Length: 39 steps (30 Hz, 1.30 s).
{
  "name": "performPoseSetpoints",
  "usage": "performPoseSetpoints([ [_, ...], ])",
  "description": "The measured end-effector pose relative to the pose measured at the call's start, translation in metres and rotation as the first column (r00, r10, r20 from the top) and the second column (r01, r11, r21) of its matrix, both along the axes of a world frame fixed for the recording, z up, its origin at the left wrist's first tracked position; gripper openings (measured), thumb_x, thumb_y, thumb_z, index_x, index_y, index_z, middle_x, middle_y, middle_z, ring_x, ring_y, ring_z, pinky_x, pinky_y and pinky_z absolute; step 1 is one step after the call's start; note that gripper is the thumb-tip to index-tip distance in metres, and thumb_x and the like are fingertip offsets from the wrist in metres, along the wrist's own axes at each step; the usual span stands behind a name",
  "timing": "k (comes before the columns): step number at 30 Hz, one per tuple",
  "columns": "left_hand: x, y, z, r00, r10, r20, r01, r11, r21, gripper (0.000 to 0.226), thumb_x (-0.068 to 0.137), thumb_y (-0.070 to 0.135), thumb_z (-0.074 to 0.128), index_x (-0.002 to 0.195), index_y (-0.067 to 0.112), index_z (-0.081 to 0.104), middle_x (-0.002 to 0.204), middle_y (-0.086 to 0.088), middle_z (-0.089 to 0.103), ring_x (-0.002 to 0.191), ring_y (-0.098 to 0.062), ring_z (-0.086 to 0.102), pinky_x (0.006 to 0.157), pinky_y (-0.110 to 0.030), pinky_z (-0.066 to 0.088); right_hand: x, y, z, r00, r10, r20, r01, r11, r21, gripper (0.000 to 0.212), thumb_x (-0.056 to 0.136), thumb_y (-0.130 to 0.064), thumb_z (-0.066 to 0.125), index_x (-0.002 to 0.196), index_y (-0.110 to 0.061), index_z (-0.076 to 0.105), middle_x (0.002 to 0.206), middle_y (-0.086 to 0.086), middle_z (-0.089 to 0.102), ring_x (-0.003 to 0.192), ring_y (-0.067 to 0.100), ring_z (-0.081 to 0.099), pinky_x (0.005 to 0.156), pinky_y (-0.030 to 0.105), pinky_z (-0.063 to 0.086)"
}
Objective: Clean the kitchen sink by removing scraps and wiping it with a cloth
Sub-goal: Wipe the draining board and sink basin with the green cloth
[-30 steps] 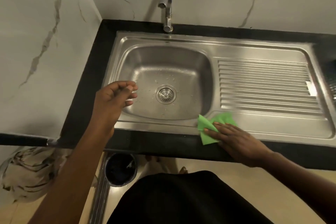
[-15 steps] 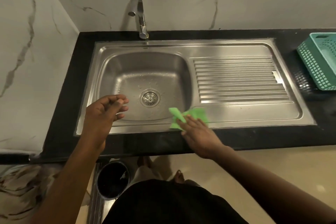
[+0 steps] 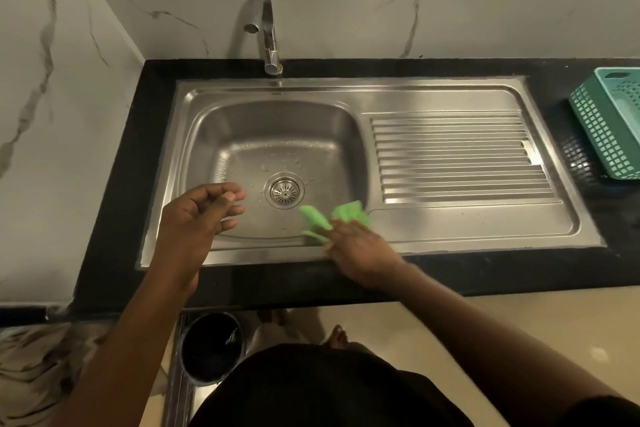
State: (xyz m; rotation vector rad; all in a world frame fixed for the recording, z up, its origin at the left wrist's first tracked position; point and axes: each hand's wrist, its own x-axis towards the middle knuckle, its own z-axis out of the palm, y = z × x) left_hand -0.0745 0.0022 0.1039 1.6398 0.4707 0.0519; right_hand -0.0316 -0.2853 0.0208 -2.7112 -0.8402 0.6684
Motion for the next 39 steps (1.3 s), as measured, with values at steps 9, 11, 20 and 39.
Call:
performPoseSetpoints([
  [9,0.017,0.019,-0.002,0.999,0.004,-0.031,-0.005,1.0,-0.012,0.017,0.103,0.015,0.064,0.112,0.02,0.078,0.107,0.002,0.083,0.1,-0.018,0.08,0.087,-0.036,0.061,0.089,-0.085,0.002,0.979,0.146,0.142,-0.088,0.933,-0.35,0.064,0.103,-0.051,0.009,0.166,-0.038,0.012,0.175,-0.006,0.005,0.162,0.028,0.006,0.13,0.05,0.011],
  [11,0.022,0.027,-0.004,0.999,0.005,-0.043,-0.006,1.0,-0.012,0.017,0.102,0.014,0.065,0.112,0.02,0.078,0.107,0.002,0.083,0.1,-0.019,0.08,0.088,-0.036,0.061,0.085,-0.075,-0.004,0.992,0.059,0.113,-0.025,0.96,-0.28,0.057,0.109,-0.044,0.025,0.165,-0.037,0.016,0.175,-0.005,0.001,0.162,0.029,0.001,0.13,0.046,0.009],
  [20,0.046,0.067,-0.023,0.993,0.02,-0.117,-0.025,0.999,-0.043,0.016,0.101,0.011,0.067,0.107,0.019,0.08,0.106,-0.003,0.083,0.101,-0.026,0.079,0.089,-0.041,0.062,0.015,0.029,-0.009,0.995,-0.062,0.08,0.066,0.997,-0.049,0.055,0.106,-0.044,0.031,0.159,-0.031,0.039,0.119,-0.003,0.07,0.115,0.022,0.063,0.112,0.039,0.039],
  [39,0.064,0.141,-0.038,0.926,0.362,-0.108,-0.365,0.931,-0.01,0.018,0.101,0.012,0.066,0.108,0.023,0.079,0.105,-0.003,0.082,0.091,-0.019,0.078,0.087,-0.037,0.063,0.088,0.343,-0.018,-0.093,-0.131,-0.987,0.979,0.168,-0.115,0.043,0.11,-0.036,0.041,0.137,-0.007,0.059,0.119,0.012,0.064,0.113,0.024,0.061,0.105,0.036,0.046],
])
